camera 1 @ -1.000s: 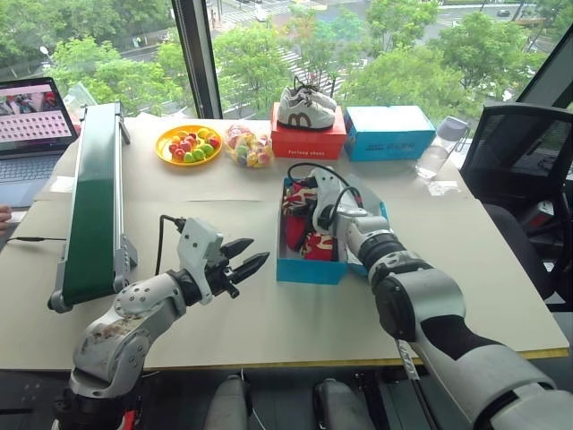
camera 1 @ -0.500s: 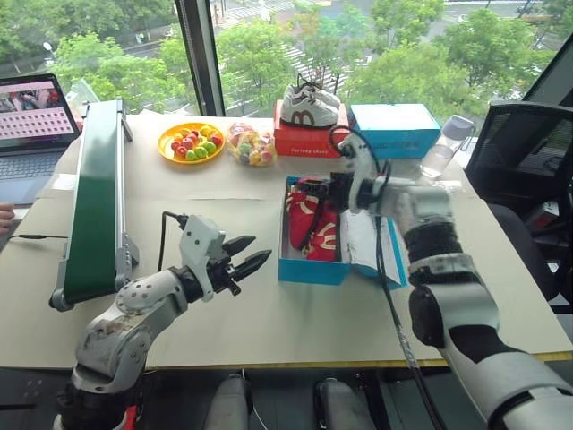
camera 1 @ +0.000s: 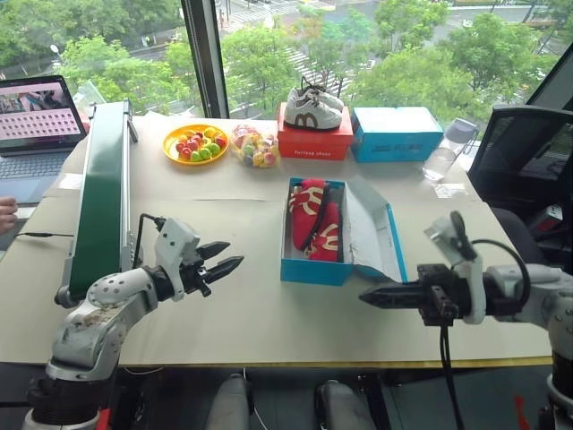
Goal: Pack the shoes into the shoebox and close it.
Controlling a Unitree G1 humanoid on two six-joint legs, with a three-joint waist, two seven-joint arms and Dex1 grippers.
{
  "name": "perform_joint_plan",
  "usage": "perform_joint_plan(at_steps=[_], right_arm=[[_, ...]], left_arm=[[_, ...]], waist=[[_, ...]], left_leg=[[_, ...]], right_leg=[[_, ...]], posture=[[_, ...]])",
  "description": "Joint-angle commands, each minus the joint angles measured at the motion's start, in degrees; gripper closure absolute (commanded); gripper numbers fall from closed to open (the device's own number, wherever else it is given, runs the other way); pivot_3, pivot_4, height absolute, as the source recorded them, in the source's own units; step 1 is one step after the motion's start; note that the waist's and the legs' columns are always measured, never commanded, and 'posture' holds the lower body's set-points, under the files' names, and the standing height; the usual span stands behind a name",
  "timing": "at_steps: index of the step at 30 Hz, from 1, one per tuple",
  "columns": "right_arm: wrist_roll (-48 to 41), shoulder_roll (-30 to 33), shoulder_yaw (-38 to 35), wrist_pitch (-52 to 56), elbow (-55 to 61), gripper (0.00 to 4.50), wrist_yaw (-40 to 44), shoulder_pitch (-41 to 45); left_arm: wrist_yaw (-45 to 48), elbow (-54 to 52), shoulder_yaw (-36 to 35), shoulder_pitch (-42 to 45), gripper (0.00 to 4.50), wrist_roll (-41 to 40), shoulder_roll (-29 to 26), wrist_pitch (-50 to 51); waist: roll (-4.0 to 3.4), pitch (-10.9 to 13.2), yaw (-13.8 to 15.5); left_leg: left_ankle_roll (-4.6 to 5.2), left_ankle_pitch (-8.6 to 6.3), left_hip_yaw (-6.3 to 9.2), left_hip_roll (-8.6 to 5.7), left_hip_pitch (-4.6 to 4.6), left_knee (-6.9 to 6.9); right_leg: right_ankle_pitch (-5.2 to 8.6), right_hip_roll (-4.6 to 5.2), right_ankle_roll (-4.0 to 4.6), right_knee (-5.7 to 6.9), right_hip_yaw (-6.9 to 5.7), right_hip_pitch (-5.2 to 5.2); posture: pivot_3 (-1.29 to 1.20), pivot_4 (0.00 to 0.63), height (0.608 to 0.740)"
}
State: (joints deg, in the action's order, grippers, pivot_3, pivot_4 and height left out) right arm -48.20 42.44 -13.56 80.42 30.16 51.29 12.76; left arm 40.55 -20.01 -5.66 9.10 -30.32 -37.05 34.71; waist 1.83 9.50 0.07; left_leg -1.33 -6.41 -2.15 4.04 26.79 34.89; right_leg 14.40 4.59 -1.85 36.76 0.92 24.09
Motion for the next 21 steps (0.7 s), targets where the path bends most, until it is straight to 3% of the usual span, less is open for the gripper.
perform_joint_plan(at_steps=[1,5,11,17,21], right_arm=[[11.27,-8.18,4.05,-4.36,-6.58,4.48,-17.16,-3.10],[16.95,-21.73,-3.31,-11.22,-15.16,4.48,-30.42,-5.29],[19.75,-32.52,-9.24,-18.44,-17.15,4.48,-42.15,-7.30],[22.79,-38.68,-13.49,-27.60,-19.86,4.48,-52.98,-7.05],[19.41,-45.64,-18.90,-36.42,-22.74,4.48,-59.40,-4.11]], left_arm=[[0.68,-0.13,-0.17,2.38,2.17,0.36,0.02,-1.62],[0.97,-0.41,0.17,3.05,2.17,0.37,0.35,-1.06],[1.35,-0.78,0.28,3.85,2.17,0.21,0.25,-0.07],[1.49,-1.65,0.80,5.11,2.17,-0.32,0.28,1.05],[1.74,-0.98,1.03,5.70,2.17,-0.03,0.33,0.96]], waist=[[0.03,-0.02,0.04],[0.00,-0.04,0.09],[0.01,-0.05,0.06],[-0.04,-0.12,0.26],[-0.10,-0.29,0.37]], left_leg=[[-0.01,0.00,0.00,0.00,-0.03,0.02],[-0.02,0.02,-0.02,-0.05,0.14,0.08],[0.28,0.22,-0.01,-0.01,0.19,0.05],[-0.08,-0.01,-0.03,0.00,-0.04,0.06],[-0.10,-0.02,-0.08,-0.02,-0.05,0.01]], right_leg=[[-0.01,0.01,0.00,-0.01,-0.01,0.01],[-0.15,0.03,-0.09,0.02,0.06,0.04],[-0.49,-0.08,-0.29,0.00,0.11,0.04],[-0.21,-0.01,-0.25,-0.14,0.06,-0.03],[-0.34,0.12,-0.19,-0.29,-0.04,-0.05]], posture=[[0.00,0.150,0.739],[0.00,0.150,0.739],[0.00,0.150,0.739],[0.00,0.150,0.739],[0.00,0.150,0.739]])
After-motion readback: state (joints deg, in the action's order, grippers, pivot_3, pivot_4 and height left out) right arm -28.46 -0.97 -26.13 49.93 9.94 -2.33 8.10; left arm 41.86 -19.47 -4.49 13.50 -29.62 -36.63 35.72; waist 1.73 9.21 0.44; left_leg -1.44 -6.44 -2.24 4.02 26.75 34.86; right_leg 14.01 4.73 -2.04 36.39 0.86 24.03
